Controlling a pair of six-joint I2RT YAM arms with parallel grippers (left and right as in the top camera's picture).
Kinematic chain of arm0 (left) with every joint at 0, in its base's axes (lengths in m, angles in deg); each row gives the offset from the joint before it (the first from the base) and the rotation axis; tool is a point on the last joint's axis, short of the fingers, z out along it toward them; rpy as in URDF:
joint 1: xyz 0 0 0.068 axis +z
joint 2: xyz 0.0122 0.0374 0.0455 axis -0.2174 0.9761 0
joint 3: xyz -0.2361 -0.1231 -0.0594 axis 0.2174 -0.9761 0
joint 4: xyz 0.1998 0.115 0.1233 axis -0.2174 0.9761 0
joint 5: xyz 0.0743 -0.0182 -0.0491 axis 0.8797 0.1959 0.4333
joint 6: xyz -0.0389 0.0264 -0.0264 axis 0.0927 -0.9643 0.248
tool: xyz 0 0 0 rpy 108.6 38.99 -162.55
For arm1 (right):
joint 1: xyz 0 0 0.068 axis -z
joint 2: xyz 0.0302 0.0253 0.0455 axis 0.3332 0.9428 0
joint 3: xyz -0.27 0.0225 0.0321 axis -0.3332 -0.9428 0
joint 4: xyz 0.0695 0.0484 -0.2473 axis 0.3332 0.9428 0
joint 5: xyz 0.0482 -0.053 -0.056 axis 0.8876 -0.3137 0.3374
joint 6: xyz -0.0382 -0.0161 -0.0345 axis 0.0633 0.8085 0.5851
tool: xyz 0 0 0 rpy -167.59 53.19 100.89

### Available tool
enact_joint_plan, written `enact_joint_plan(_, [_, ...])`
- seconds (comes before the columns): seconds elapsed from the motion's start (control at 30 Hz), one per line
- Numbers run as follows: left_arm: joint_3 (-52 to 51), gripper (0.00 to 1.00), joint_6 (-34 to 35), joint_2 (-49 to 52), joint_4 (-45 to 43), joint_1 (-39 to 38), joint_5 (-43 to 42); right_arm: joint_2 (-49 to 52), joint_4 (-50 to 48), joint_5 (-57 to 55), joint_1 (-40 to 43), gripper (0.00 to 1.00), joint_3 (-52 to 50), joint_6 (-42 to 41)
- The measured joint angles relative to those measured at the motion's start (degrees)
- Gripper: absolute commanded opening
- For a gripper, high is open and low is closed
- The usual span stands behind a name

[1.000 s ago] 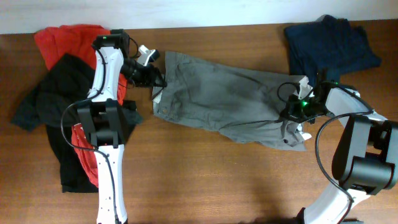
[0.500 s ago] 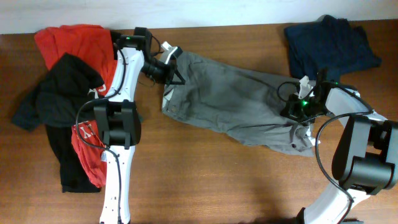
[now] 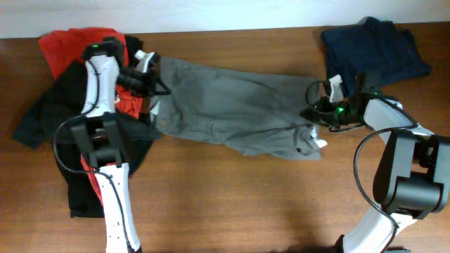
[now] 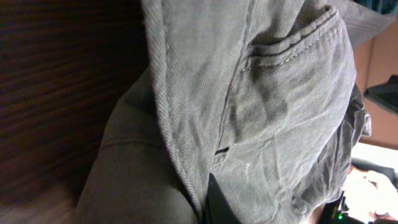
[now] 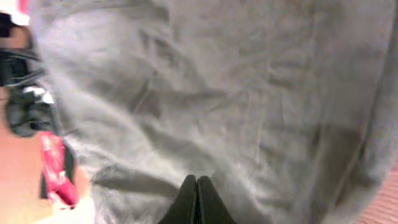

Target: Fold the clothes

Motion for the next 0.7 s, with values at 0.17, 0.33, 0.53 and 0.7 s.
enact_joint_plan(0.17, [0.00, 0.01, -0.92, 0.00, 1.05, 1.29, 0.02, 0.02, -5.16, 0.55, -2.58, 0.04, -0.04, -5.11])
enact_joint_plan(0.33, [0.00, 0.01, -1.09, 0.00, 1.05, 1.36, 0.22, 1.01, -5.35, -7.50, -6.36, 0.04, -0.07, -10.34])
enact_joint_plan(0.53, [1.29, 0.00, -1.25, -0.15, 1.36, 1.51, 3.15, 1.36, -4.48, -16.24, -6.93, 0.04, -0.11, -13.66])
enact_joint_plan(0.7, [2.64, 0.00, -0.98, -2.40, 1.46, 1.51, 7.80, 1.36, -4.68, -18.38, -6.93, 0.04, -0.11, -14.32])
